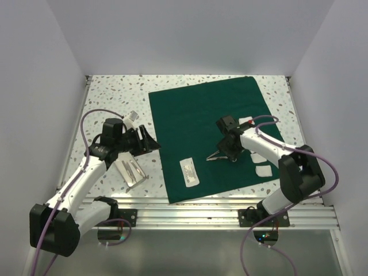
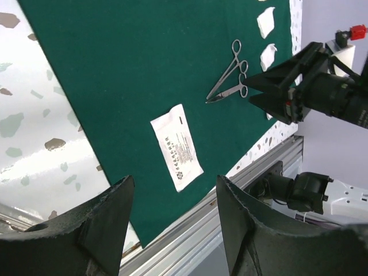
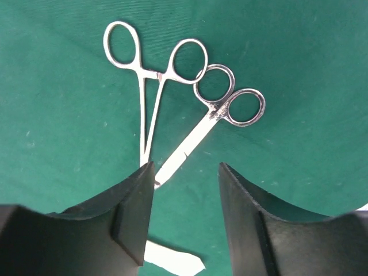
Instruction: Prepare the surgical pack
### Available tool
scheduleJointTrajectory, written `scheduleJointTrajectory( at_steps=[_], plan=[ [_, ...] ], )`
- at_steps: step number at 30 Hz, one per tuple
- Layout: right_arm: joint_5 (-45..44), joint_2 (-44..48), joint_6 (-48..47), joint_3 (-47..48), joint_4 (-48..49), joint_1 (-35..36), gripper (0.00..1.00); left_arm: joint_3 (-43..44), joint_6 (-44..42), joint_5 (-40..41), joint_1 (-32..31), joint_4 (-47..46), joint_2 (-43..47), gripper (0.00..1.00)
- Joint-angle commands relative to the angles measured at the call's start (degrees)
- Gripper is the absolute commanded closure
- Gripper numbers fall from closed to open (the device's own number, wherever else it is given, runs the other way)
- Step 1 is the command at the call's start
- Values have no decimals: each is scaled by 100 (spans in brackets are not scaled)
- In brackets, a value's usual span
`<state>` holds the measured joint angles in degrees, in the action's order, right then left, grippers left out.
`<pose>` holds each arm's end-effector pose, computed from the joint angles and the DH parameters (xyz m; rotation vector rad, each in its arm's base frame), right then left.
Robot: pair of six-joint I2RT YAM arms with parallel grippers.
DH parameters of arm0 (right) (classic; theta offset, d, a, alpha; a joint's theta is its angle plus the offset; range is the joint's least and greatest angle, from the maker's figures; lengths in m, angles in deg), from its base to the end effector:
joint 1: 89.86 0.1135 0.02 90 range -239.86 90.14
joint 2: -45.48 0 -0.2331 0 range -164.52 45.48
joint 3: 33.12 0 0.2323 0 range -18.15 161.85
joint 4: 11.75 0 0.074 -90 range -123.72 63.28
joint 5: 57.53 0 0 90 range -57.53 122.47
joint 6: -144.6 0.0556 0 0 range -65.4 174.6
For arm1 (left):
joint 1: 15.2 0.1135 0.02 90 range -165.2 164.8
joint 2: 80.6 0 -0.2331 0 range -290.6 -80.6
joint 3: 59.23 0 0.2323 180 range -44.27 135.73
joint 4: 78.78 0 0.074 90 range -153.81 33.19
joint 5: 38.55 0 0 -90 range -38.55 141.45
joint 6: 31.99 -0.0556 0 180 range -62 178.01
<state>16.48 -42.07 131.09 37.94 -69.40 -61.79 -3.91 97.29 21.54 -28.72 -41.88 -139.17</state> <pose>0.2433 0.1124 0.1579 1.1780 2.4885 0.0668 0.2111 -0.0793 0.2204 -0.2418 2.3784 -1.0578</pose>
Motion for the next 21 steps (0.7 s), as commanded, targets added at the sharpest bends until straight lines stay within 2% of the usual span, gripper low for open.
scheduleJointTrajectory(
  at_steps=[1, 6, 10, 21],
  plan=[
    [-510, -359, 911, 453, -504, 93, 50, 77, -193, -384, 25, -435, -76, 37],
    [-607, -447, 1351, 446, -663, 224, 55, 113, -237, -507, 33, -497, -120, 37],
    [-590, -552, 1553, 489, -654, 260, 64, 104, -211, -621, 33, -611, -199, 37],
    [-554, -921, 1826, 508, -558, 269, 64, 200, -290, -771, 33, -629, -217, 38]
  ],
)
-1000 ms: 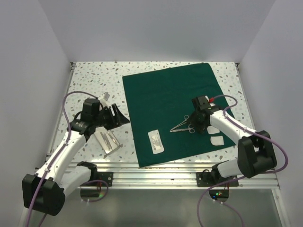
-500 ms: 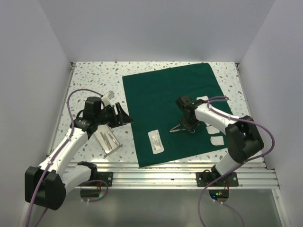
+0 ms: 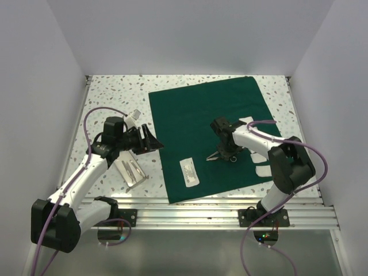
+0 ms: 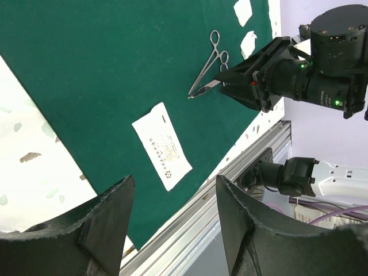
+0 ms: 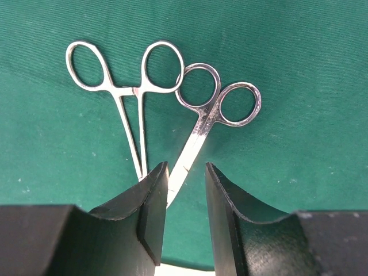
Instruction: Prepare the surgical pack
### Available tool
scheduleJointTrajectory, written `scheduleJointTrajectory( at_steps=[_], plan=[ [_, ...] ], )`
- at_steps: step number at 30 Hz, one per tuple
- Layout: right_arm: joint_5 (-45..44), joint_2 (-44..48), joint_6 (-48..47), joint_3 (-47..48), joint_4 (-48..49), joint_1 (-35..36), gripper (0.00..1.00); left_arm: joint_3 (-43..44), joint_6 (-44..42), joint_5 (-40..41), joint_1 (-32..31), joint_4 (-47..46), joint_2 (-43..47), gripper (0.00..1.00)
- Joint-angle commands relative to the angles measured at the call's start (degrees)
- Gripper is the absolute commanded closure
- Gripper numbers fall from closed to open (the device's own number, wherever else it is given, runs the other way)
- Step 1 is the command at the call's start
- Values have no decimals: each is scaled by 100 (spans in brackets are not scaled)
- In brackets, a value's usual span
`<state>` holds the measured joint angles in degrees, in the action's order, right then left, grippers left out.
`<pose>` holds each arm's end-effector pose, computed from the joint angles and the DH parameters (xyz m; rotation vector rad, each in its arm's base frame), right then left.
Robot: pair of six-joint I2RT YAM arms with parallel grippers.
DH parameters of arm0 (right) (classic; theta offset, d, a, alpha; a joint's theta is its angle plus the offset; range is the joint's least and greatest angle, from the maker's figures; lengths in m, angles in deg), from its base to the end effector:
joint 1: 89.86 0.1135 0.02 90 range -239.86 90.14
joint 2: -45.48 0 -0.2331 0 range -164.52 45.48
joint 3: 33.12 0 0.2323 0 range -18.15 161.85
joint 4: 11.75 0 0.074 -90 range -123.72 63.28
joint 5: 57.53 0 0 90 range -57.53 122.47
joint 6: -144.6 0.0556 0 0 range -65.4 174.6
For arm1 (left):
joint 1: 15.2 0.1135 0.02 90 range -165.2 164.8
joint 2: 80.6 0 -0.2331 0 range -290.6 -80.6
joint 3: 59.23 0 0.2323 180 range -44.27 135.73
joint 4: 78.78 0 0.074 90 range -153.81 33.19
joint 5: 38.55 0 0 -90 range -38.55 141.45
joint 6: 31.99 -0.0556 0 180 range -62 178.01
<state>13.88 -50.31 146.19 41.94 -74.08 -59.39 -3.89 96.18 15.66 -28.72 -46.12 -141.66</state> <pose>0.2469 0.1247 0.1374 1.4470 2.3960 -0.0734 0.2177 -0.0858 0.2204 -0.1419 2.3537 -1.1682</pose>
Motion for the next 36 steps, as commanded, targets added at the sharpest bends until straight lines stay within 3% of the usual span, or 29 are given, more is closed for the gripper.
scheduleJointTrajectory(
  at_steps=[1, 11, 18, 22, 30, 36],
  plan=[
    [-286, -124, 315, 116, -64, 28, 64, 190, -179, -191, 33, -205, 24, 38],
    [-312, -458, 324, 82, 6, 28, 66, 189, -205, -279, 33, -187, 50, 38],
    [-233, -476, 122, 116, -55, 28, 94, 216, -196, -323, 33, -161, 103, 38],
    [-460, -213, -114, 213, -230, 28, 100, 260, -179, -306, 33, -135, 120, 38],
    [-497, 875, -1818, -23, 384, 63, 100, 269, -30, -674, 25, -424, -90, 36],
    [-268, 1685, -3093, -437, 1131, 292, 100, 66, 339, -1149, -36, -1232, -520, 34]
  ],
)
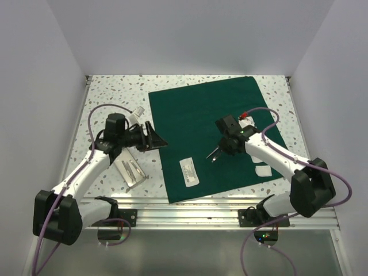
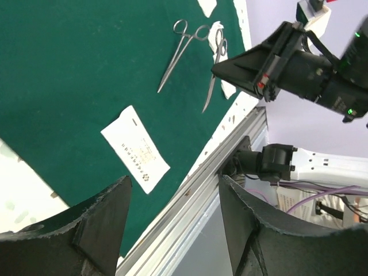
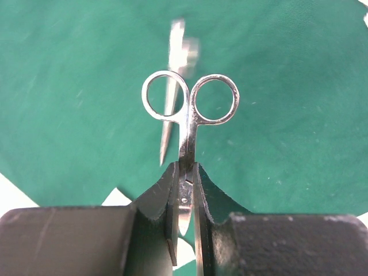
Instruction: Prepare the surgical pack
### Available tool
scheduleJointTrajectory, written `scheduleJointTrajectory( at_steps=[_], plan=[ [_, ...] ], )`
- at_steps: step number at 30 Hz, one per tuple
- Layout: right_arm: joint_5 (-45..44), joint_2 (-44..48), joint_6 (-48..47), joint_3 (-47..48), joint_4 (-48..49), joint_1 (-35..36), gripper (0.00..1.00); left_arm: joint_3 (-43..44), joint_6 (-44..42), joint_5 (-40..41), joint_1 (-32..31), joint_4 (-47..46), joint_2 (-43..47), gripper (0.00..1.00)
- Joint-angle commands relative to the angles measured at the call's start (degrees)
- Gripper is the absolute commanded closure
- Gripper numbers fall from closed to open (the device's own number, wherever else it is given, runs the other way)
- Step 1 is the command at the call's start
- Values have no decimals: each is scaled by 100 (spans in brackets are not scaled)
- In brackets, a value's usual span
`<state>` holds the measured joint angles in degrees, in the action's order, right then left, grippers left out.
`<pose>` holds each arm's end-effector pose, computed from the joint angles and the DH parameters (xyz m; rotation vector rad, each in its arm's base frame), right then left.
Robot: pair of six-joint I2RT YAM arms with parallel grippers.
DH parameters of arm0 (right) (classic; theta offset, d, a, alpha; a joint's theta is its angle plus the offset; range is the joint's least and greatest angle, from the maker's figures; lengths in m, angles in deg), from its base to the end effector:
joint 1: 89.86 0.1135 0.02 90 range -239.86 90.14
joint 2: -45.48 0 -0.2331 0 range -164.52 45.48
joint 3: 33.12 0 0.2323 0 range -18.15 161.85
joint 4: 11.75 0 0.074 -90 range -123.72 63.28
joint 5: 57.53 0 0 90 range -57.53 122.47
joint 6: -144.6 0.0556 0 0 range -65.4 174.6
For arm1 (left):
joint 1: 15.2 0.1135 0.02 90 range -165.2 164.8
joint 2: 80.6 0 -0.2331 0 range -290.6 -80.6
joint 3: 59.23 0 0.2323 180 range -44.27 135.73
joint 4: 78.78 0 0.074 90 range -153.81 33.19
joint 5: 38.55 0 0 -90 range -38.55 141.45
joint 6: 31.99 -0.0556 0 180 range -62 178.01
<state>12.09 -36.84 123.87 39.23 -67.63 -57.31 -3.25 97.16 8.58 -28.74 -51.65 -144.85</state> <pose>0.2374 0.1285 0.1892 0.9144 2.4376 0.1371 0.2266 -0.0935 0.2236 -0.0545 2.3110 -1.3160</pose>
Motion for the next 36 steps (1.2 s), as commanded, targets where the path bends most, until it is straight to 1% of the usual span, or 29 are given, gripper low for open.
scheduleJointTrajectory(
  at_steps=[1, 3, 4, 5, 6, 7, 8, 9, 11, 12, 13, 16, 20, 24, 27, 28, 33, 34, 36],
  plan=[
    [-89, 409, -1089, -184, 513, 93, 100, 29, 259, -441, -130, -759, -272, 34],
    [77, 541, -1485, -263, 880, 93, 100, 47, 390, -371, -367, -916, -474, 34],
    [139, 542, -1800, -237, 874, 102, 100, 38, 469, -327, -464, -1118, -518, 34],
    [183, 516, -1934, -158, 804, 102, 100, 64, 627, -266, -552, -1120, -640, 34],
    [540, 490, -2188, -70, 1038, 102, 100, 65, 724, -266, -736, -1424, -694, 34],
    [735, 472, -2669, -52, 1154, 119, 100, 47, 803, -274, -816, -1732, -738, 33],
    [981, 419, -2943, -52, 1338, 128, 100, 64, 865, -187, -904, -1839, -851, 33],
    [1653, 367, -3503, 9, 1635, 163, 100, 73, 970, -134, -1027, -2023, -922, 33],
    [2194, 147, -4033, 193, 1743, 277, 100, 73, 1215, -107, -1054, -2226, -1150, 33],
    [2353, 103, -4471, 246, 1770, 356, 100, 73, 1313, -107, -1054, -2323, -1230, 33],
    [2737, 76, -4667, 282, 1796, 531, 100, 56, 1410, -64, -1054, -2550, -1283, 33],
    [3100, 111, -4967, 265, 1972, 821, 100, 64, 1717, 24, -1098, -2894, -1494, 34],
    [3435, 147, -5055, 247, 2148, 980, 100, 152, 1832, 270, -1124, -2860, -1635, 36],
    [3541, 199, -5003, 299, 2253, 1121, 100, 144, 1885, 402, -1142, -2676, -1696, 39],
    [3506, 173, -4985, 396, 2280, 1270, 100, 74, 1947, 429, -1160, -2614, -1687, 45],
    [3523, 155, -4968, 431, 2306, 1297, 100, 65, 1947, 429, -1168, -2553, -1687, 48],
    [3506, 85, -4950, 598, 2385, 1499, 100, -111, 1868, 569, -1168, -2324, -1495, 53],
    [3523, 76, -4950, 624, 2394, 1517, 100, -120, 1876, 578, -1168, -2289, -1477, 57],
    [3558, 6, -4924, 677, 2385, 1578, 100, -190, 1876, 596, -1168, -2263, -1381, 79]
  ],
)
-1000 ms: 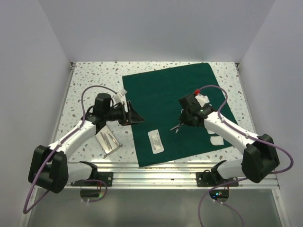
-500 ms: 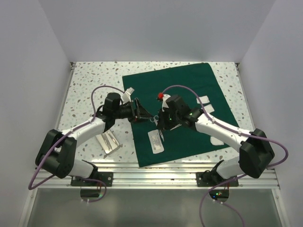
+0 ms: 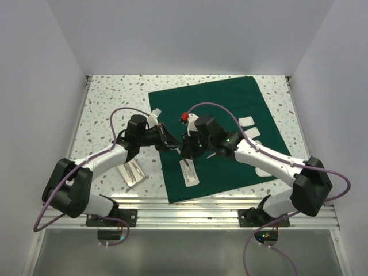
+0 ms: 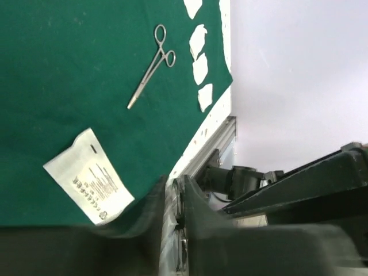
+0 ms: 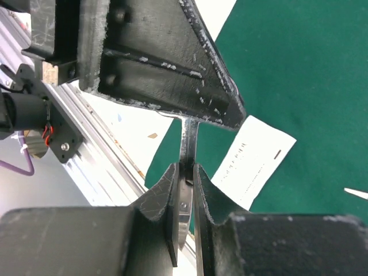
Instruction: Prepare the surgical pack
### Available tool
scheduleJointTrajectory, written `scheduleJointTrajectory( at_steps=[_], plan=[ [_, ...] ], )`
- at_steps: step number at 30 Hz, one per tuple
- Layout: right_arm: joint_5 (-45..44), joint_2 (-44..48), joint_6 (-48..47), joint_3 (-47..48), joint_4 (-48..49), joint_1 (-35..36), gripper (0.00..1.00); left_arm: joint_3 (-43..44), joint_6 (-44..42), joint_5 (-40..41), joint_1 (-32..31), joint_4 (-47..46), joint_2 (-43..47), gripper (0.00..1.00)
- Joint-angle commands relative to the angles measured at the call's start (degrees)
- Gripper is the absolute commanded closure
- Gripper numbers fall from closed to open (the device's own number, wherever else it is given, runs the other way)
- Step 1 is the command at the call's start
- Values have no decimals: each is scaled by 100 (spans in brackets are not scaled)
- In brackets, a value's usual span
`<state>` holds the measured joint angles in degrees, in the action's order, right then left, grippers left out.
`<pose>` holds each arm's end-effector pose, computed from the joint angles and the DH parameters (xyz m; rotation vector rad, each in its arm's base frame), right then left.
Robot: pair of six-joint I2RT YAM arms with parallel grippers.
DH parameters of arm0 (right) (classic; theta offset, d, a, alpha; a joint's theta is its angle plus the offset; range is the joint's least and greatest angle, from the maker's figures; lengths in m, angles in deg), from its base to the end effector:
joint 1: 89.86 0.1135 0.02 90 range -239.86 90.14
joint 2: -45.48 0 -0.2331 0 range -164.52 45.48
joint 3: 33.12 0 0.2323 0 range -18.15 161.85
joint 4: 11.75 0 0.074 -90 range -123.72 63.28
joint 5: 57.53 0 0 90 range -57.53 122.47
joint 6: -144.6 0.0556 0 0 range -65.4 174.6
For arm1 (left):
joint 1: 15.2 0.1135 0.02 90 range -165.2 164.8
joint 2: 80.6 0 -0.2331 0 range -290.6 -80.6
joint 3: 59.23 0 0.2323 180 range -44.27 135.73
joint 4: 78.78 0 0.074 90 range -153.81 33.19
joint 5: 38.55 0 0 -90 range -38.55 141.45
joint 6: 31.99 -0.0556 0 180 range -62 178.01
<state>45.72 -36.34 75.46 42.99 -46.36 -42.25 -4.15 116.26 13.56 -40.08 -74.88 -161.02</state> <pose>0.2034 0.2417 0.2382 -0.6834 2.3142 0.8589 0.2524 -0.1547 0.1863 -0.2185 2.3520 -1.4954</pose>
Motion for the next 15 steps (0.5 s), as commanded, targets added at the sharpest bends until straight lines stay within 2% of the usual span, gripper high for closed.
scheduleJointTrajectory(
  at_steps=[1, 2, 3, 4, 6, 10, 14, 15],
  plan=[
    [186, -105, -56, 380, 198, 72, 100, -92, -130, 158, -25, 174, 290, 100],
    [134, -123, 5, 442, 102, 72, 96, -48, -244, 272, -8, 689, 343, 100],
    [-58, -141, 23, 503, 5, 64, 65, 135, -402, 587, 1, 1042, 456, 100],
    [-208, -167, 49, 652, -318, 72, 53, 241, -760, 798, 45, 1890, 518, 100],
    [-681, -159, 58, 758, -645, 73, 35, 540, -1061, 1377, 132, 2659, 650, 100],
    [-1464, -10, -12, 934, -1400, 55, 28, 804, -1623, 2109, 702, 4424, 1010, 100],
    [-1502, 254, -170, 847, -1622, 11, 25, 1023, -2064, 2741, 1415, 5535, 1432, 100],
    [-1458, 289, -179, 751, -1613, -6, 25, 1120, -2186, 3135, 1529, 5737, 1520, 100]
  ],
)
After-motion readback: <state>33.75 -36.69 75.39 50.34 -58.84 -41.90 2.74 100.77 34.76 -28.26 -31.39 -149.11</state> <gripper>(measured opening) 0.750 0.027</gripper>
